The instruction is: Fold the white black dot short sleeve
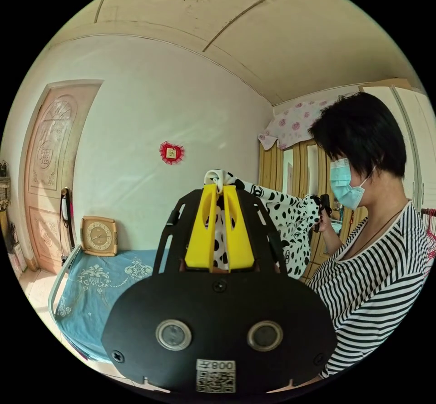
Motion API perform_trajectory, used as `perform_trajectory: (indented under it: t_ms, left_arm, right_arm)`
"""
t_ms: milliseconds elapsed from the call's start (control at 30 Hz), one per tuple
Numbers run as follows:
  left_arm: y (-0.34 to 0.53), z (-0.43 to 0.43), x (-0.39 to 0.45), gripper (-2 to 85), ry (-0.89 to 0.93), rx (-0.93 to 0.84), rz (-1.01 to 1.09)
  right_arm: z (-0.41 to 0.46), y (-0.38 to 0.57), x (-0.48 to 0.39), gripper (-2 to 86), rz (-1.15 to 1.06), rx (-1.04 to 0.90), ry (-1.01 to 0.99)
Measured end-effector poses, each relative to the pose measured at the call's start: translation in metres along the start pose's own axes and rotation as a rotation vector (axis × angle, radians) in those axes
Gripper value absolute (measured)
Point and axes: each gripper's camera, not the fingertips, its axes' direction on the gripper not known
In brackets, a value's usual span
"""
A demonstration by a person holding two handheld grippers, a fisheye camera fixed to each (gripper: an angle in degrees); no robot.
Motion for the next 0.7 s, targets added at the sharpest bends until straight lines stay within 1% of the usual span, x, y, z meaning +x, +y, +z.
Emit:
perform_trajectory:
  t_ms: [100,167,233,267,367,433,467,533,567,700]
  left_arm:
    - [0.002,0.017,-0.021,2.6,-0.021,-0.015,-0.013]
    - [0.006,0.029,-0.036,2.6,-0.056,-0.021,-0.04]
    - [0.013,0.051,-0.057,2.5,0.01,-0.033,-0.039]
    - [0.015,0.059,-0.062,2.5,0.01,-0.039,-0.047]
    - [0.025,0.115,-0.088,2.3,0.062,-0.133,-0.089]
    - [0.034,0.169,-0.101,2.3,0.076,-0.238,-0.102]
    - [0.036,0.181,-0.104,2.3,0.07,-0.259,-0.102]
    - [0.047,0.22,-0.115,2.2,0.062,-0.318,-0.112]
    - [0.049,0.227,-0.117,2.2,0.062,-0.323,-0.114]
    - [0.066,0.26,-0.135,2.2,0.036,-0.336,-0.146]
  right_arm:
    - [0.013,0.015,0.01,0.0,0.007,-0.006,0.01]
    - [0.017,0.026,0.022,0.0,0.024,0.031,0.037]
    - [0.017,0.041,0.044,0.0,0.049,0.089,0.018]
    - [0.018,0.045,0.05,0.0,0.059,0.096,0.021]
    - [0.035,0.071,0.088,0.0,0.113,0.099,0.08]
    - [0.063,0.101,0.13,0.0,0.185,0.056,0.092]
    - [0.073,0.11,0.141,0.0,0.205,0.04,0.1]
    - [0.115,0.154,0.188,0.1,0.301,-0.055,0.128]
    - [0.126,0.167,0.199,0.1,0.328,-0.078,0.13]
    - [0.202,0.282,0.273,0.3,0.55,-0.231,0.069]
